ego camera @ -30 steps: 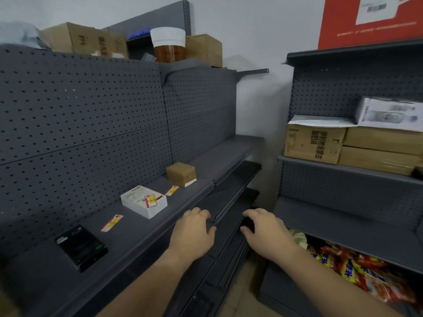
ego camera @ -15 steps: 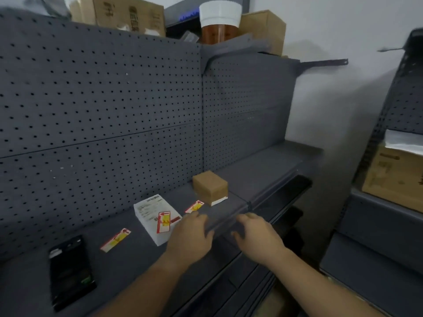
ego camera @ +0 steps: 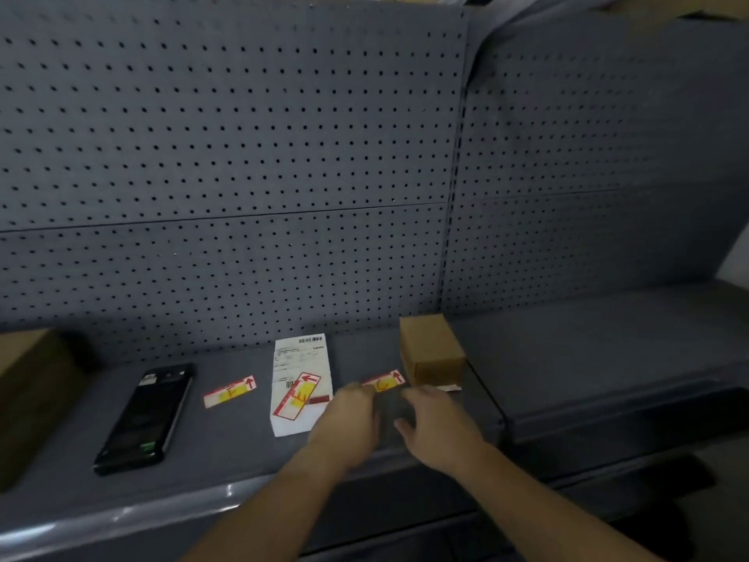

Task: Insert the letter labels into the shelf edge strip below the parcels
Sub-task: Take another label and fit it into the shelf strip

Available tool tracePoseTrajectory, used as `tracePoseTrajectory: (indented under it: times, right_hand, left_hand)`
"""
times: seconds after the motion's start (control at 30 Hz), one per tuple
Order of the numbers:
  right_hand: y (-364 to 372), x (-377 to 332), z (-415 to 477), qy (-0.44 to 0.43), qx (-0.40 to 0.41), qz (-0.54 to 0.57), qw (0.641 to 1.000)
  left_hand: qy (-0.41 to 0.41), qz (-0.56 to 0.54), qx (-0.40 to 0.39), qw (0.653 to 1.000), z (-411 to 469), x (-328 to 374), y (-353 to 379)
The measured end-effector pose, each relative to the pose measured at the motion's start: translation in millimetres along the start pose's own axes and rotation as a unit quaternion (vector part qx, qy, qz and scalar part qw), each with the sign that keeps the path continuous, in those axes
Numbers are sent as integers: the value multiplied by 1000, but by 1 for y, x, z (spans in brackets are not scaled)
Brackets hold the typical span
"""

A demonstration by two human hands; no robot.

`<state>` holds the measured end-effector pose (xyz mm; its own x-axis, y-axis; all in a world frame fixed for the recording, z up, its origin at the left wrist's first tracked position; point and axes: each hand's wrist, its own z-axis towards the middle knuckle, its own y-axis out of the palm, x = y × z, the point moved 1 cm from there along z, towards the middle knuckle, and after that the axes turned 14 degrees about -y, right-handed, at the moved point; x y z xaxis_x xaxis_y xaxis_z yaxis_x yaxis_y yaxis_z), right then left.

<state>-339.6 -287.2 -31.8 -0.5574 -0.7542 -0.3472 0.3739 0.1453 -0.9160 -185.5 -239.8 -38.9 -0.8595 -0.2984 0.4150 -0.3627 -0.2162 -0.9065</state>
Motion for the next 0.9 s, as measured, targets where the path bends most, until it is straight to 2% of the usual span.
tracePoseTrajectory:
  times: [0.17,0.37,0.57,0.77,0.9]
  right_hand:
    - [6,28,15,-9,10,37,999]
    - [13,47,16,-13,19,68,997]
    - [16,57,12,-21,27,74,997]
    - [19,53,15,-27,42,68,996]
    - [25,50,19,-39,5,39,998]
  left_hand:
    - [-78,39,-13,996,35,12,22]
    - [-115,127,-48,984,47,7,45]
    - [-162,91,-43,982,47,7,43]
    - [-123,134,-80,980,29,5,36]
    - [-101,136,-96,981,20,-4,33]
